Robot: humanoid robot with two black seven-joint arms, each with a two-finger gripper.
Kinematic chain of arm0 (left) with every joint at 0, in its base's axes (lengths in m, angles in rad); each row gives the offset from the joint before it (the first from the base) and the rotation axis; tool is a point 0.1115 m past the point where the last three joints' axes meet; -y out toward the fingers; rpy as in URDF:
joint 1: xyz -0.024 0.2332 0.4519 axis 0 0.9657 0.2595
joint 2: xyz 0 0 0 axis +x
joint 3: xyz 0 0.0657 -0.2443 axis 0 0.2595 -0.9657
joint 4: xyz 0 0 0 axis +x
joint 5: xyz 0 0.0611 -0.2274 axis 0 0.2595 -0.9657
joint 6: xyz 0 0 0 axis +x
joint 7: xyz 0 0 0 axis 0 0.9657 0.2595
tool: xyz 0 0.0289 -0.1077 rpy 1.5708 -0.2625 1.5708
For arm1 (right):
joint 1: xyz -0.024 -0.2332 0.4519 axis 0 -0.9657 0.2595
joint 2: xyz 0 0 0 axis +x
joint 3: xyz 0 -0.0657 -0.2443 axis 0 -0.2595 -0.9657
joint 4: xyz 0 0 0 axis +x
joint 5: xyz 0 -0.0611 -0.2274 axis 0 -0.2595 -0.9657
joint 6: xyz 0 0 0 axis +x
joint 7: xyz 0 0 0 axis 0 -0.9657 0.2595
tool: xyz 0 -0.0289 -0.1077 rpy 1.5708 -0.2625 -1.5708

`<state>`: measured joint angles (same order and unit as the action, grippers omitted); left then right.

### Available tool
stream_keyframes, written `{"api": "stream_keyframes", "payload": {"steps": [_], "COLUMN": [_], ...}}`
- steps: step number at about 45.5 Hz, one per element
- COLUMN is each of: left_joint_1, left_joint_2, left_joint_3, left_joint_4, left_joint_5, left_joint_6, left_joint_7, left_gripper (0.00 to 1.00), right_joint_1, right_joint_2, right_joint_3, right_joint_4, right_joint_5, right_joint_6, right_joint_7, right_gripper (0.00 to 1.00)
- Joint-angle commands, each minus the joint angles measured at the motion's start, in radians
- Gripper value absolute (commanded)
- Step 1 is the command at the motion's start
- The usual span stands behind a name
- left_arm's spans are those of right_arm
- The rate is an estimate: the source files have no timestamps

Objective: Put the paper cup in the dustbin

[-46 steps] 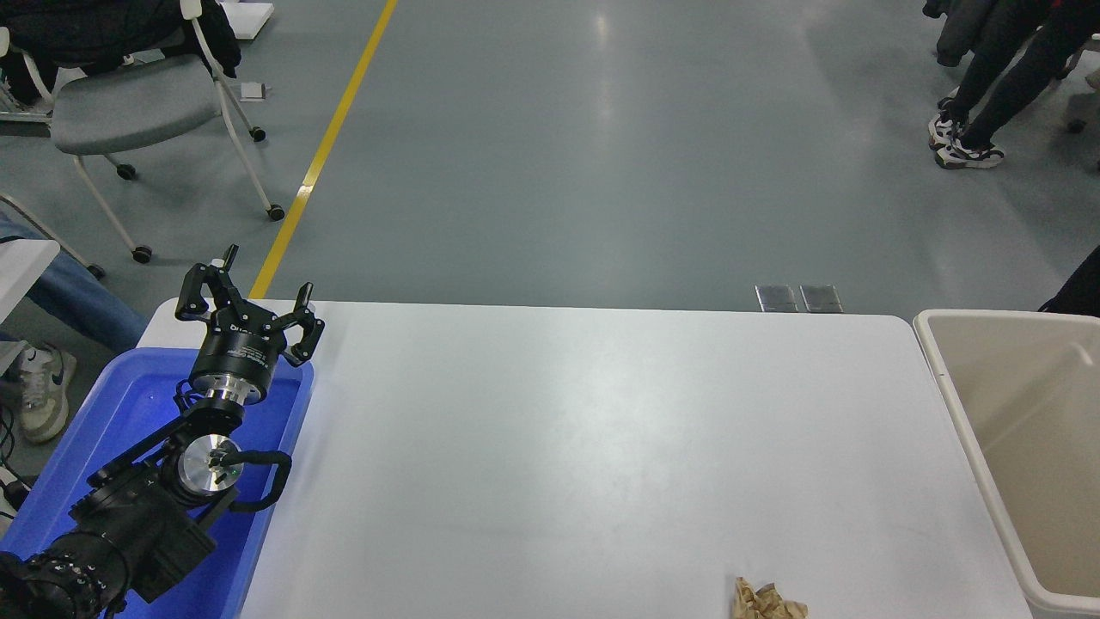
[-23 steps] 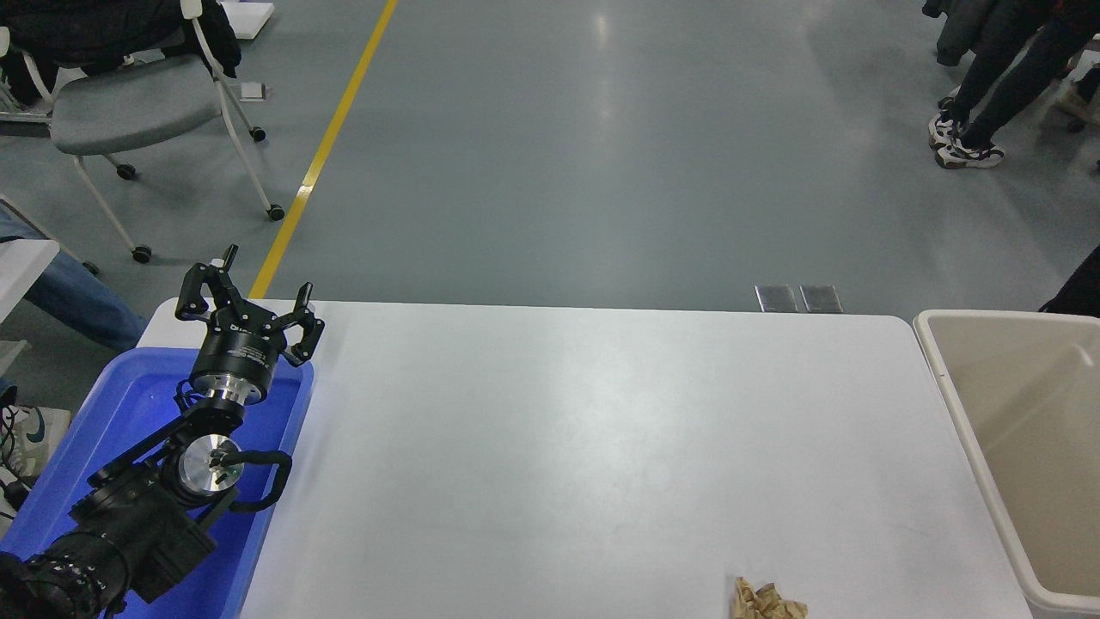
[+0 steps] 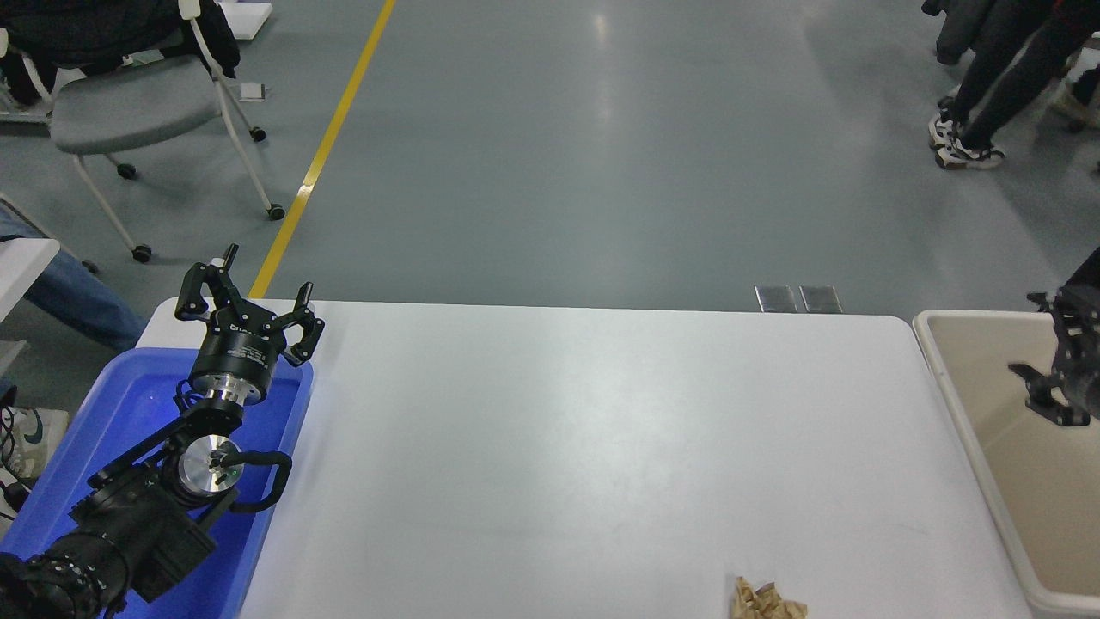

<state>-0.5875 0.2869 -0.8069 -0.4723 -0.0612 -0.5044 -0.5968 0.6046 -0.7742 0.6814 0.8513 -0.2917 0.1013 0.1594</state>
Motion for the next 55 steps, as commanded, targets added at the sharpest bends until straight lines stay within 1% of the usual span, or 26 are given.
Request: {"api": "stream_keyframes", "payload": {"steps": [1,5,15,19,22,28,39,47,55], "left_joint_1": [0.0,0.0,0.0,0.0,0.0,0.0,0.0,0.0,0.0], "left_joint_2": [0.0,0.0,0.0,0.0,0.0,0.0,0.0,0.0,0.0], "left_joint_3": [0.0,0.0,0.0,0.0,0.0,0.0,0.0,0.0,0.0], "left_joint_4": [0.0,0.0,0.0,0.0,0.0,0.0,0.0,0.0,0.0], "left_joint_5": [0.0,0.0,0.0,0.0,0.0,0.0,0.0,0.0,0.0], "left_joint_6": [0.0,0.0,0.0,0.0,0.0,0.001,0.001,0.001,0.001], "left_joint_7": [0.0,0.0,0.0,0.0,0.0,0.0,0.0,0.0,0.0], "left_gripper": [1.0,1.0,1.0,1.0,1.0,1.0,1.0,1.0,1.0], "right_joint_1": [-0.054,-0.086,-0.14,-0.154,-0.154,-0.123,-0.105,-0.097,-0.098], "right_joint_2": [0.096,0.163,0.338,0.386,0.412,0.432,0.429,0.434,0.457], "right_joint_3": [0.136,0.188,0.274,0.279,0.277,0.259,0.201,0.222,0.274], "right_joint_4": [0.112,0.112,0.103,0.095,0.072,-0.003,-0.058,-0.127,-0.127], "right_joint_5": [-0.063,-0.112,-0.239,-0.286,-0.297,-0.294,-0.241,-0.172,-0.09], "right_joint_6": [-0.077,-0.094,-0.135,-0.14,-0.144,-0.201,-0.199,-0.229,-0.232], "right_joint_7": [0.077,0.137,0.213,0.285,0.311,0.315,0.318,0.319,0.322], "right_gripper": [0.99,0.99,0.99,0.99,0.99,0.99,1.0,1.0,1.0]}}
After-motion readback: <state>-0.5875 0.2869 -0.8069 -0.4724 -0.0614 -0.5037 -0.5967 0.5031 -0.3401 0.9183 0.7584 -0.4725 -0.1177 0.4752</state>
